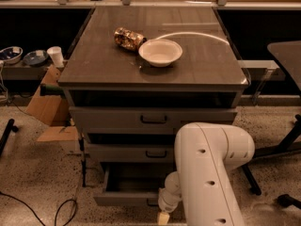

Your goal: Open bottom drawer

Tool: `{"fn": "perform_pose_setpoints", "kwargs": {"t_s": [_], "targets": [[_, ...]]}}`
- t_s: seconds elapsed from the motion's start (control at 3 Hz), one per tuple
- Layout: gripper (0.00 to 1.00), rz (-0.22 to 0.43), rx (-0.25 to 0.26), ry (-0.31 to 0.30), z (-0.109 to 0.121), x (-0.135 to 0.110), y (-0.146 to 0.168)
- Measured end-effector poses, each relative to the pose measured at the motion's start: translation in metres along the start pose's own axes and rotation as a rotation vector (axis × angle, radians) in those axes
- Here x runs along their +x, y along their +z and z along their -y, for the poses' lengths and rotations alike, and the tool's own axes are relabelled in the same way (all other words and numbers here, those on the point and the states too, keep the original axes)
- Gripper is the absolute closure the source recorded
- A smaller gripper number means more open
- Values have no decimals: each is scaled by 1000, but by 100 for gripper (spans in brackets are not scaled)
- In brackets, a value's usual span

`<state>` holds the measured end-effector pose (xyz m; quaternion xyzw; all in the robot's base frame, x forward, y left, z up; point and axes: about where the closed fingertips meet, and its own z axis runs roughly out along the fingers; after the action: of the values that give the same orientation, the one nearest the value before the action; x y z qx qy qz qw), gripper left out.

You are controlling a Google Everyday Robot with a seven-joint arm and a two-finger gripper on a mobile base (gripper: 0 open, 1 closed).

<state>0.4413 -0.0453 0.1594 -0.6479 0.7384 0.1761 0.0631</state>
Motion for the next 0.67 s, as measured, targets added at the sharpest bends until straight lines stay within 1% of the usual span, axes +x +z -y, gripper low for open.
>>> {"fn": "perform_pose_setpoints", "kwargs": {"t_s": [0.33, 0.67], "targets": [[0, 0, 0, 0, -1, -1, -3], [0, -13, -65, -42, -26, 15, 0]]}}
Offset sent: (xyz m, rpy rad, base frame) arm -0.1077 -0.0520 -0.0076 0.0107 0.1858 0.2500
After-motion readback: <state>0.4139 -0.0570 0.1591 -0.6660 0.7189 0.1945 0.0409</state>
